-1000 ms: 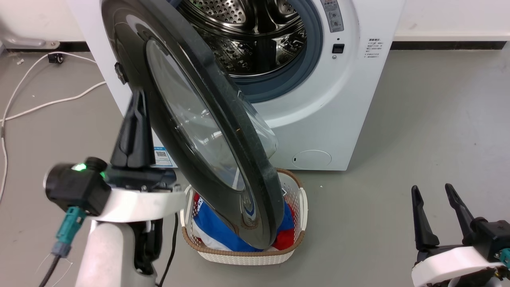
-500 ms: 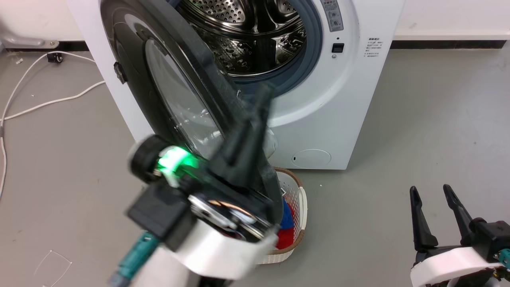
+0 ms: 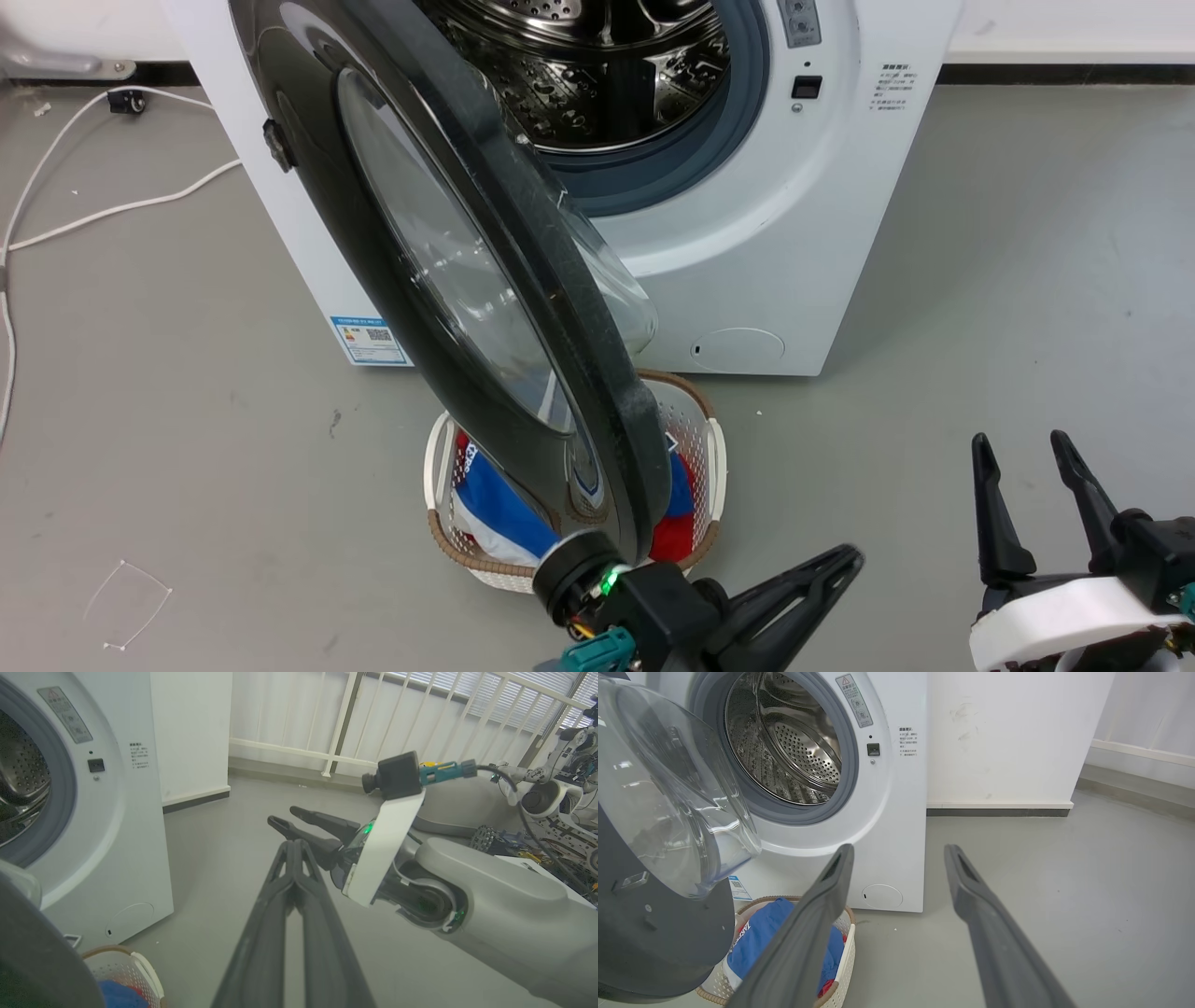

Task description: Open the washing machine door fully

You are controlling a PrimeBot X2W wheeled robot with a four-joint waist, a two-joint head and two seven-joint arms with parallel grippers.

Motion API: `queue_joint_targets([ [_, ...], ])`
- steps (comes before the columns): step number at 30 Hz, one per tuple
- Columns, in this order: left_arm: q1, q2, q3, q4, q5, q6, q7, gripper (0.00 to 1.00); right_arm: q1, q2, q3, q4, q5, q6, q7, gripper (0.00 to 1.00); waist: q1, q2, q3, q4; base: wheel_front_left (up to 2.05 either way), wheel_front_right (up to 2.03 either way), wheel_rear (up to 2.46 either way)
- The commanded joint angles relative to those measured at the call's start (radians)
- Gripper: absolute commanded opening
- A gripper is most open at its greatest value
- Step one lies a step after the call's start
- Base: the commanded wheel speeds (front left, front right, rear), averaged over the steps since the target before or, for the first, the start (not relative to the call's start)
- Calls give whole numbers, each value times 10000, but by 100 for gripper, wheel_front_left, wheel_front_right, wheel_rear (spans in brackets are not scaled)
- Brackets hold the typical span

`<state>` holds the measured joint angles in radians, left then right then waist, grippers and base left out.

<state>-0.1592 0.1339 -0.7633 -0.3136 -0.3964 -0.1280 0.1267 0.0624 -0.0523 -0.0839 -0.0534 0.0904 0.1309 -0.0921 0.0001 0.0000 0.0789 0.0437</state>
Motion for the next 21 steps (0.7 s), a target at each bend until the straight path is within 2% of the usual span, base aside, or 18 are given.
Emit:
queue_joint_targets([
  [1,147,117,-114,426,-93,-11,51,0,-104,33,12,40,83,-3,-21,100,-1,0,84,-11,0,0,0],
  [8,-409,-194,150,2513,-93,132,-682,0,-347,32,129,154,50,-3,-39,100,-1,0,323,-185,0,0,0],
  [16,-1294,-601,1001,4286,45,1014,-1858,0,-523,31,225,373,151,-3,-101,100,-1,0,483,-479,0,0,0],
  [21,-1481,-584,1329,4990,-19,1376,-2211,0,-602,31,213,486,204,-3,-129,100,-1,0,537,-549,0,0,0],
])
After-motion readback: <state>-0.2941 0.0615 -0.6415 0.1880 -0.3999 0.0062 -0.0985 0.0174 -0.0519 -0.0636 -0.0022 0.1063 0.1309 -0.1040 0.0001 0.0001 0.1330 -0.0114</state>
